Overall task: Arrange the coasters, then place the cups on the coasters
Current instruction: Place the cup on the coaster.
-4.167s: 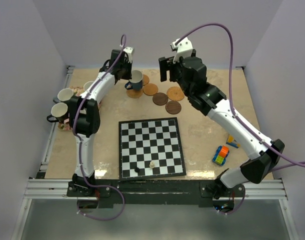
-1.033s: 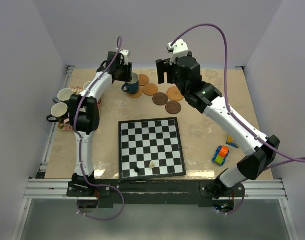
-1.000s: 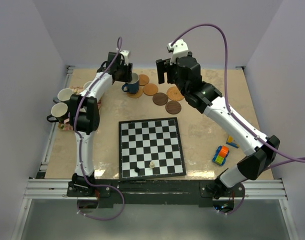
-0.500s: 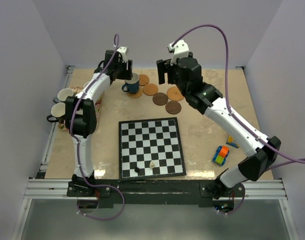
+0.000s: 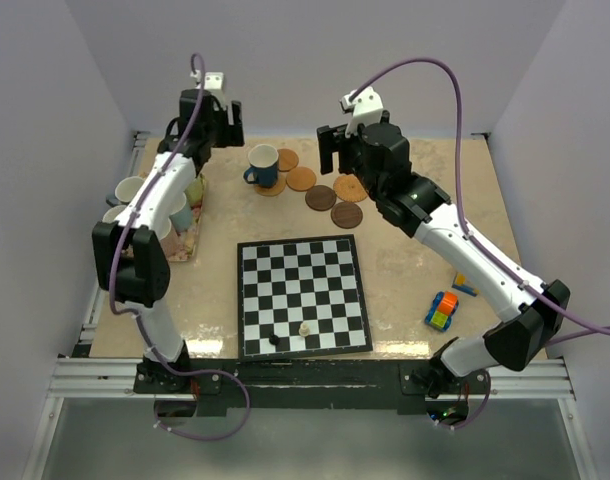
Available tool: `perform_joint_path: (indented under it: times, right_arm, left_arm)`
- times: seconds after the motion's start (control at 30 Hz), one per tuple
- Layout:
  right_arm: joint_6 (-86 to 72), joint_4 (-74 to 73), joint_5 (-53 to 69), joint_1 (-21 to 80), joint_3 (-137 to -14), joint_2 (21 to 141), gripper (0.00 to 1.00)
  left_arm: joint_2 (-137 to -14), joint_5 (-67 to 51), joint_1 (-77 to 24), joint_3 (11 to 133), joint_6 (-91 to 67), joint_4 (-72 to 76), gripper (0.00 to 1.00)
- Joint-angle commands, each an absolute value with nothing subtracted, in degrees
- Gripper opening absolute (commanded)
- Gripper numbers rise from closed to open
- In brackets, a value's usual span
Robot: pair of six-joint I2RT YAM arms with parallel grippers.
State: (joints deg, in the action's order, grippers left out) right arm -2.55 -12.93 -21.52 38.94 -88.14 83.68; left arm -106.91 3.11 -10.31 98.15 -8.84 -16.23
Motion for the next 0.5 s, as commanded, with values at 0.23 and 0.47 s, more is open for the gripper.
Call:
perform_joint_path:
  times: [0.23,0.47]
  right_arm:
    - [-2.55,-7.91,-18.90,38.32,-83.32,79.46,0.88]
    - [-2.55,-6.24,-16.96,36.21,-80.77,77.52,0.88]
  left_arm:
    - [-89.04,9.31,13.69,83.94,-18.81,-31.63,0.79]
    - [-91.93,10.81,21.97,84.90,-17.93,-37.62,0.75]
